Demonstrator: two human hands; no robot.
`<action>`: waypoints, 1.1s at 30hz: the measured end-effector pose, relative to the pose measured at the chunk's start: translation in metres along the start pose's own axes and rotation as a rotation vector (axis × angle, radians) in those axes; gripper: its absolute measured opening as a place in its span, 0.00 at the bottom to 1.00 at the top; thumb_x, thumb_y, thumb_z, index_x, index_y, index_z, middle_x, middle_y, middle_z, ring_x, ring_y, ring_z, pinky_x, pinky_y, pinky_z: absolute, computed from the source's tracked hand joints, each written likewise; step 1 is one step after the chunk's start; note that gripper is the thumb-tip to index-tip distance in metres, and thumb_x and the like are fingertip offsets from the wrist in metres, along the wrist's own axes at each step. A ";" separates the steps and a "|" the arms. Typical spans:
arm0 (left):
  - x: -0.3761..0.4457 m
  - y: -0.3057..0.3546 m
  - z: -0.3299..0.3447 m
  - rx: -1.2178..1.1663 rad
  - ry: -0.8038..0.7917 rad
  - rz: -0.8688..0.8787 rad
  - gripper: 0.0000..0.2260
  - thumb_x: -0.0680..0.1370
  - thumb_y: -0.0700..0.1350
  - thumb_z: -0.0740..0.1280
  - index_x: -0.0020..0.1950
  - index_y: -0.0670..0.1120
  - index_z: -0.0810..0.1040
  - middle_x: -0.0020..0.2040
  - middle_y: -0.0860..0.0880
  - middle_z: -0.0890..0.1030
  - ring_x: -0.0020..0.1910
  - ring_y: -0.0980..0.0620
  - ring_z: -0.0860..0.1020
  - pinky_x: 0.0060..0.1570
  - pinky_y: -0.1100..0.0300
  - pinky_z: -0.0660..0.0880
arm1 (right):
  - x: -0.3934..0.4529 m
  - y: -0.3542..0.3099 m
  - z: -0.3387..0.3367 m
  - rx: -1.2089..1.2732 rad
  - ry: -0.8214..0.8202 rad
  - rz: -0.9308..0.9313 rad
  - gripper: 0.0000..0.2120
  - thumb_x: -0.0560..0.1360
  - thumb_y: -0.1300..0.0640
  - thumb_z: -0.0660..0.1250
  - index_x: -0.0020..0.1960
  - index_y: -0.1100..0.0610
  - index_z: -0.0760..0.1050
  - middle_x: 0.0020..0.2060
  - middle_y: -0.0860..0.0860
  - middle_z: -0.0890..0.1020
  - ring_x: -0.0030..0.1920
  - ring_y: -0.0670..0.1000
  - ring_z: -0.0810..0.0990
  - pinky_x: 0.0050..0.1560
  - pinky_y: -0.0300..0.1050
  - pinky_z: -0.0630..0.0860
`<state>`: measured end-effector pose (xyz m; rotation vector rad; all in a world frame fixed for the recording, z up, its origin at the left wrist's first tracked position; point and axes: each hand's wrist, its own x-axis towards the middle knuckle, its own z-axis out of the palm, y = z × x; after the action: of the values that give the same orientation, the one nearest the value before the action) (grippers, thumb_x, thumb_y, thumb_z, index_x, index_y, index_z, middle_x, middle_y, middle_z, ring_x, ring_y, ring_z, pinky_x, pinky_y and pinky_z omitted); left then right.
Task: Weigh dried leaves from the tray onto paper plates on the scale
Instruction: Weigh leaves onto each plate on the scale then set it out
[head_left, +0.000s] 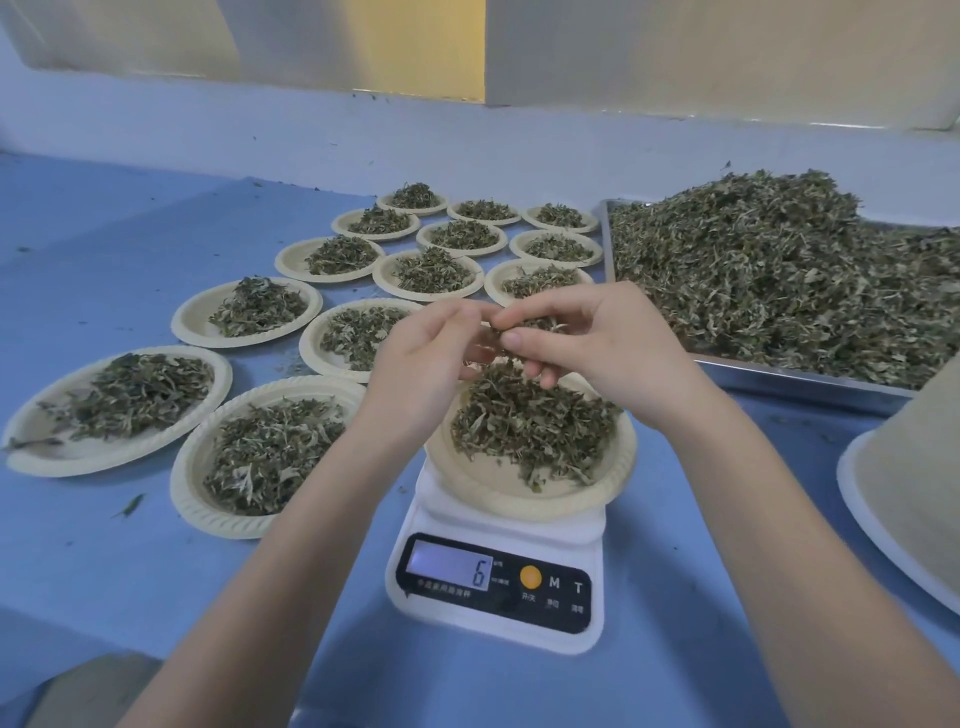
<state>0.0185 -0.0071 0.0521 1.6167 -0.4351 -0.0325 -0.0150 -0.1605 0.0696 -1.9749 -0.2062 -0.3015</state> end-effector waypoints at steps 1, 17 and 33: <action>-0.001 -0.001 -0.001 0.005 -0.002 0.003 0.13 0.81 0.42 0.57 0.46 0.50 0.81 0.39 0.53 0.82 0.41 0.56 0.80 0.45 0.62 0.76 | -0.001 0.000 0.001 0.004 -0.002 -0.002 0.07 0.72 0.64 0.72 0.45 0.52 0.83 0.27 0.50 0.81 0.27 0.47 0.78 0.34 0.37 0.76; -0.007 -0.004 0.003 0.067 -0.030 0.054 0.13 0.80 0.41 0.60 0.44 0.53 0.81 0.39 0.55 0.83 0.44 0.55 0.81 0.46 0.61 0.76 | -0.010 0.002 0.000 0.026 -0.011 0.006 0.07 0.72 0.65 0.71 0.48 0.56 0.83 0.27 0.50 0.81 0.26 0.46 0.77 0.32 0.36 0.76; 0.003 -0.004 0.019 0.076 -0.007 0.060 0.10 0.79 0.40 0.62 0.49 0.50 0.81 0.42 0.53 0.84 0.44 0.56 0.81 0.51 0.58 0.76 | -0.011 0.001 -0.027 0.020 0.190 -0.118 0.07 0.74 0.65 0.69 0.49 0.57 0.82 0.31 0.50 0.81 0.29 0.47 0.76 0.34 0.36 0.75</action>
<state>0.0167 -0.0258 0.0466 1.6777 -0.4947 0.0241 -0.0287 -0.1853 0.0755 -1.9040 -0.2026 -0.5592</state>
